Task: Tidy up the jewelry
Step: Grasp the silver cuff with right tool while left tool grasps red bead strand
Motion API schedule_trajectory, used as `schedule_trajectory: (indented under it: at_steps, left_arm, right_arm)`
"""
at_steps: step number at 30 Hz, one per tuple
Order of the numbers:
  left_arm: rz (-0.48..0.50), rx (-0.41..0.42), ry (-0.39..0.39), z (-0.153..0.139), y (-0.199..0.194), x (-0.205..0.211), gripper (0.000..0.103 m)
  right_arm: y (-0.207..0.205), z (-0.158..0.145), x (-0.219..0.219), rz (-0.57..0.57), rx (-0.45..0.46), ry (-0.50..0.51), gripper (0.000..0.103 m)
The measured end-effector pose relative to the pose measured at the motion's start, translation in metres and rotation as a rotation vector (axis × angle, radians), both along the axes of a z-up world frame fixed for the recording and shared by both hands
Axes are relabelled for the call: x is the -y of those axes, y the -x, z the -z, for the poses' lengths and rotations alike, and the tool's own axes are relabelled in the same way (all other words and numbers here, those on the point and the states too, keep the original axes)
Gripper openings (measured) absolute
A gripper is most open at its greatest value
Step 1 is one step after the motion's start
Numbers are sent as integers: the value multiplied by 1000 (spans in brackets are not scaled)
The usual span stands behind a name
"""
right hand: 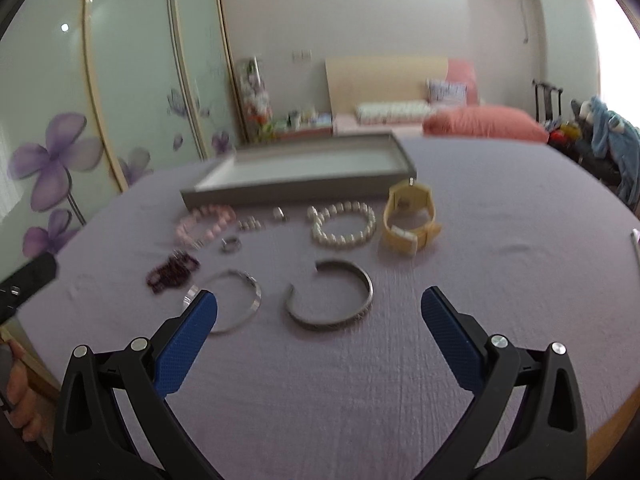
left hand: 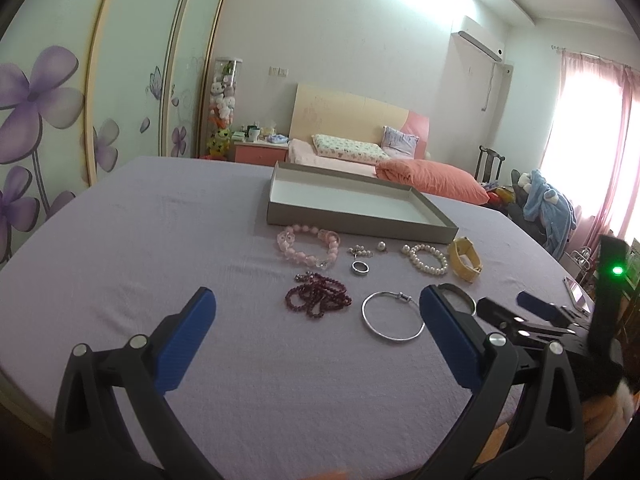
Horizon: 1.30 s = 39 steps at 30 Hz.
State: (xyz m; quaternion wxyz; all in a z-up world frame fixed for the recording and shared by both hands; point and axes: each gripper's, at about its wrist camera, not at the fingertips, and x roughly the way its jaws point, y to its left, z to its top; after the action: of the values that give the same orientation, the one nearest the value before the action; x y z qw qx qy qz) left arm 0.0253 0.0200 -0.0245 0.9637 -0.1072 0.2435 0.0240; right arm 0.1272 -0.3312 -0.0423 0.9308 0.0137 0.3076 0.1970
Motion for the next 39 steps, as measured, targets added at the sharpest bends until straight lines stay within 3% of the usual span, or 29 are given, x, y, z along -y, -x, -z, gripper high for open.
schedule_trajectory:
  at_steps: [7, 13, 20, 22, 28, 39]
  left_arm:
    - [22, -29, 10, 10, -14, -7, 99]
    - [36, -51, -5, 15, -24, -9, 99]
    - [48, -75, -15, 19, -37, -10, 99]
    - [51, -85, -17, 20, -41, -12, 99]
    - [67, -148, -66, 22, -60, -15, 99]
    - [136, -300, -135, 42, -110, -2, 74]
  right_arm:
    - [-26, 25, -4, -50, -163, 55, 86]
    - [-31, 25, -22, -85, -175, 204, 82]
    - [-46, 21, -28, -92, -206, 224, 74]
    - [-48, 21, -29, -99, -199, 222, 67]
    - [-49, 21, -26, -99, -184, 215, 66]
    - [-49, 15, -24, -90, -176, 166, 66]
